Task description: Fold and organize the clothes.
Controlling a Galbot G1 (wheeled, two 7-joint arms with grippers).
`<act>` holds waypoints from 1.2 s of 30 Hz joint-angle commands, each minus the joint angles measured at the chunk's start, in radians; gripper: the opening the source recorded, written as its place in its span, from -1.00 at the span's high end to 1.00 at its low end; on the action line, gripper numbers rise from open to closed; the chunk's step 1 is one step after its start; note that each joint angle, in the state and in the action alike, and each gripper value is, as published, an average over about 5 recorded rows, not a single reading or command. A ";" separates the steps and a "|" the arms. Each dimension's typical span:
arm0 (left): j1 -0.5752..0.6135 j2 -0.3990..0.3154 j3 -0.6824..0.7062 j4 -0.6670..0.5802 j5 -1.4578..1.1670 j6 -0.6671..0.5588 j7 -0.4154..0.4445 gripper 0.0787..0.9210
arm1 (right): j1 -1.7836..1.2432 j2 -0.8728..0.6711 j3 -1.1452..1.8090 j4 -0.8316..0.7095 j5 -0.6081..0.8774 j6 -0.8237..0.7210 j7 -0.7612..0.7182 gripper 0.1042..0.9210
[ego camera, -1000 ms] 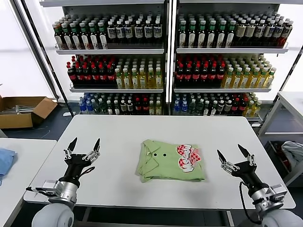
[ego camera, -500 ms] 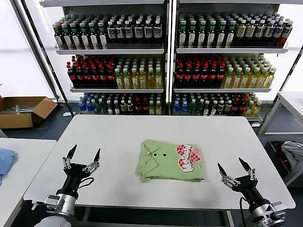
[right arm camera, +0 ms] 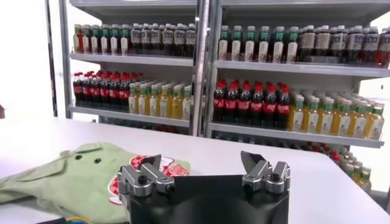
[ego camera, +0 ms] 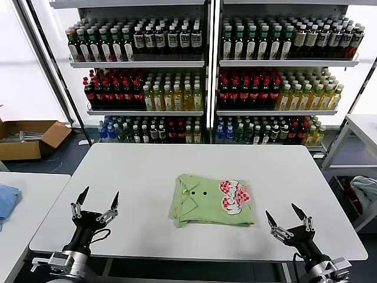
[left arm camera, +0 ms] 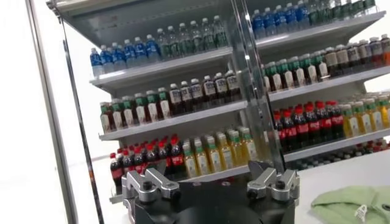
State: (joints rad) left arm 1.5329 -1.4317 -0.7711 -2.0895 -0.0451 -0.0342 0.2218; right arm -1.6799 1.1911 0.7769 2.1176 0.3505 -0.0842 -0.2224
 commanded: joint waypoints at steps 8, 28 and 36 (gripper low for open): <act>0.021 -0.019 0.002 -0.016 0.025 -0.003 0.009 -0.77 | -0.027 0.024 -0.008 -0.008 -0.019 0.017 -0.002 -0.76; 0.021 -0.025 0.016 -0.006 0.036 -0.006 0.008 -0.77 | -0.029 0.015 0.010 -0.004 0.013 0.003 -0.004 -0.76; 0.017 -0.024 0.015 -0.002 0.036 -0.003 0.007 -0.77 | -0.037 0.021 0.005 -0.004 0.006 0.001 -0.010 -0.76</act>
State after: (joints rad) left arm 1.5492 -1.4544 -0.7570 -2.0932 -0.0097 -0.0389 0.2297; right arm -1.7104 1.2098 0.7806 2.1121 0.3494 -0.0782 -0.2301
